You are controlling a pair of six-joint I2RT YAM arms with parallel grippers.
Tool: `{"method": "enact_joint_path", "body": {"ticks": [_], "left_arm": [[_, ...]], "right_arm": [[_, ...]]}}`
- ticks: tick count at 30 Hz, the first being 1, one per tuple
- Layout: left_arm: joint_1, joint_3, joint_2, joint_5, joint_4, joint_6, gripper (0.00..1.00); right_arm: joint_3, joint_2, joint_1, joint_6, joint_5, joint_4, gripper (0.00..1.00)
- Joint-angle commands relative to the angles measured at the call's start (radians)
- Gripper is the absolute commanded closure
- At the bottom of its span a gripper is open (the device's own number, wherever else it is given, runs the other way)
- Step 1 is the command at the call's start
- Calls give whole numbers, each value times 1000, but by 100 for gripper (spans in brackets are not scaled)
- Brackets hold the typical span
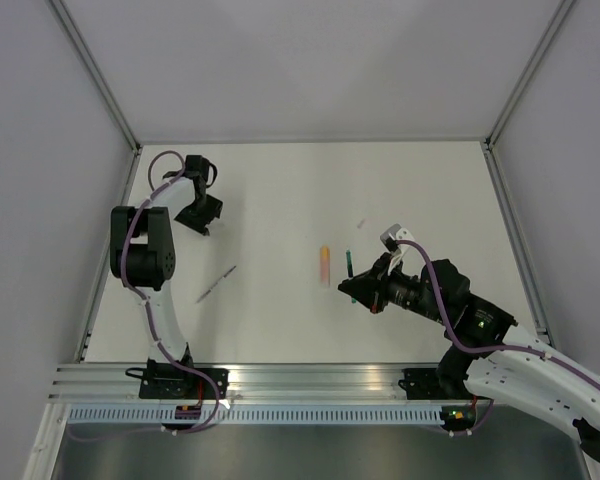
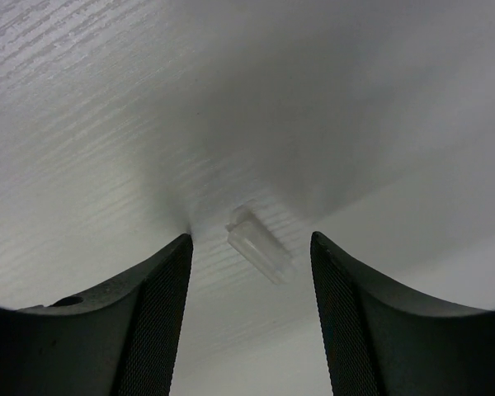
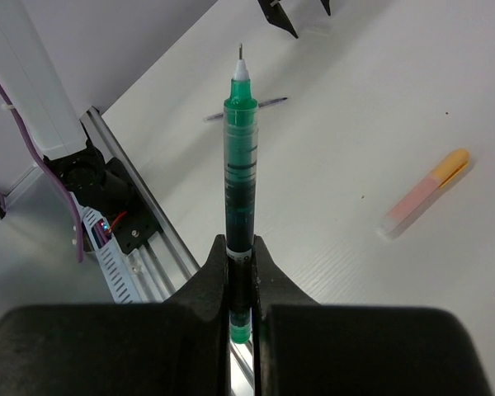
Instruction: Insert the pens into the pen caps
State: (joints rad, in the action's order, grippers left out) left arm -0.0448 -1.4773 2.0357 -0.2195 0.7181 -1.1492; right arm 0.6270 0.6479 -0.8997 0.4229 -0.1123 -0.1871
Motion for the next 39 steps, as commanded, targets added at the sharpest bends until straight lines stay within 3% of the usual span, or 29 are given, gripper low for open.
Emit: {"method": "enact_joint_path", "body": {"ticks": [1, 14, 22, 32, 36, 39], "left_arm": [[-36, -69, 24, -55, 20, 62, 36], [-78, -51, 49, -70, 40, 78, 39], [-75, -61, 73, -61, 55, 6, 38], [-70, -74, 95, -99, 116, -38, 59], [-55, -71, 87, -113, 139, -50, 58], [-47, -71, 86, -112, 147, -43, 50]], "right_arm": [[-3, -7, -2, 11, -12, 40, 100], [-7, -8, -1, 10, -4, 40, 100], [-6, -5, -2, 8, 0, 40, 100], [-4, -14, -1, 7, -1, 34, 100], [-6, -14, -1, 5, -1, 34, 100], [-4, -13, -1, 5, 2, 34, 100]]}}
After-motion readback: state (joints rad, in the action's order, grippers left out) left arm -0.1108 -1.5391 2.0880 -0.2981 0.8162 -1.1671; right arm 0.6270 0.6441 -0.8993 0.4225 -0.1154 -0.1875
